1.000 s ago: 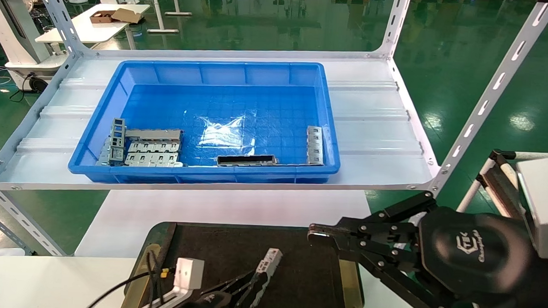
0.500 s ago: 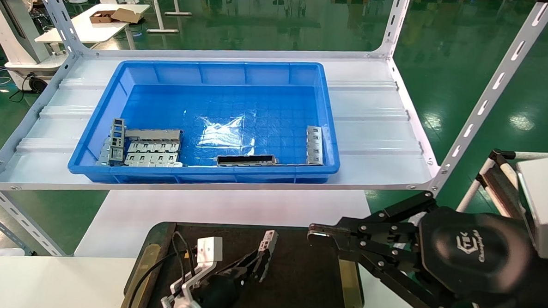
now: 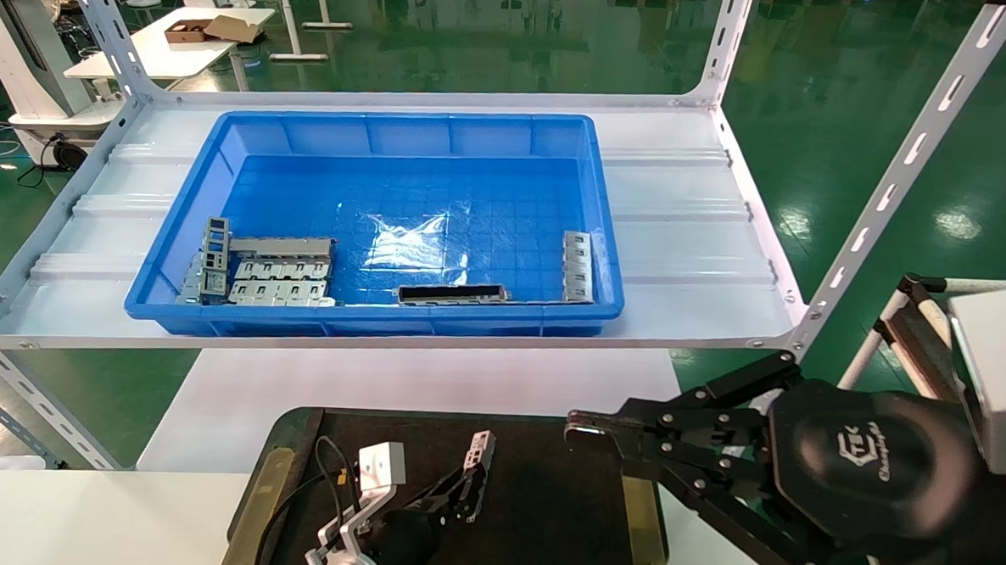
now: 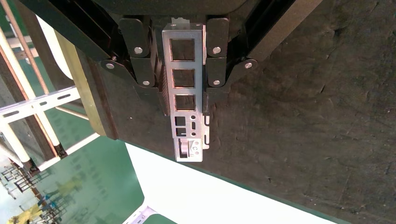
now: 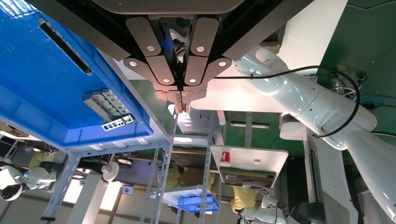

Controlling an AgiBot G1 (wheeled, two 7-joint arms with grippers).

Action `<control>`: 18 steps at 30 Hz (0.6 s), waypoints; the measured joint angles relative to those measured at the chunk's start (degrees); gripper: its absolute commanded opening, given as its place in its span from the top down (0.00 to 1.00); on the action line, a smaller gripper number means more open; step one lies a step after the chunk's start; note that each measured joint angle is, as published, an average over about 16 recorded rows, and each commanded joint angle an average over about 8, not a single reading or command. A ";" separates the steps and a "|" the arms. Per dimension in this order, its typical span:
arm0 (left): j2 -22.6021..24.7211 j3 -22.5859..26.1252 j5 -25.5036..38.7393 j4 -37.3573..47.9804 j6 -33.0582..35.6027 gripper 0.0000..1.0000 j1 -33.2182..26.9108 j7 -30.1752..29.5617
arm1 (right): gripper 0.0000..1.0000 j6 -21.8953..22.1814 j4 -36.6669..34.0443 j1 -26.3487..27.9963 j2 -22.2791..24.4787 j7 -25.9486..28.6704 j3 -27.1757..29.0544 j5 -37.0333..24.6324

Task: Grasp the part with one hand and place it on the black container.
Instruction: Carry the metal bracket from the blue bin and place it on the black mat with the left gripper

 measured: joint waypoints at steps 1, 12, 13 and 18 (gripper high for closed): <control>0.05 0.05 -0.05 0.11 -0.14 1.00 0.01 -0.08 | 1.00 0.00 0.00 0.00 0.00 0.00 0.00 0.00; 0.53 0.47 -0.51 1.00 -1.01 1.00 0.19 -0.60 | 1.00 0.01 0.00 0.01 0.01 -0.01 -0.02 0.02; 0.58 0.52 -0.55 1.11 -1.07 1.00 0.20 -0.63 | 1.00 0.01 0.00 0.01 0.01 -0.01 -0.03 0.02; 0.78 0.85 -0.71 1.62 -1.33 1.00 0.20 -0.76 | 0.91 0.02 0.00 0.01 0.01 -0.02 -0.04 0.02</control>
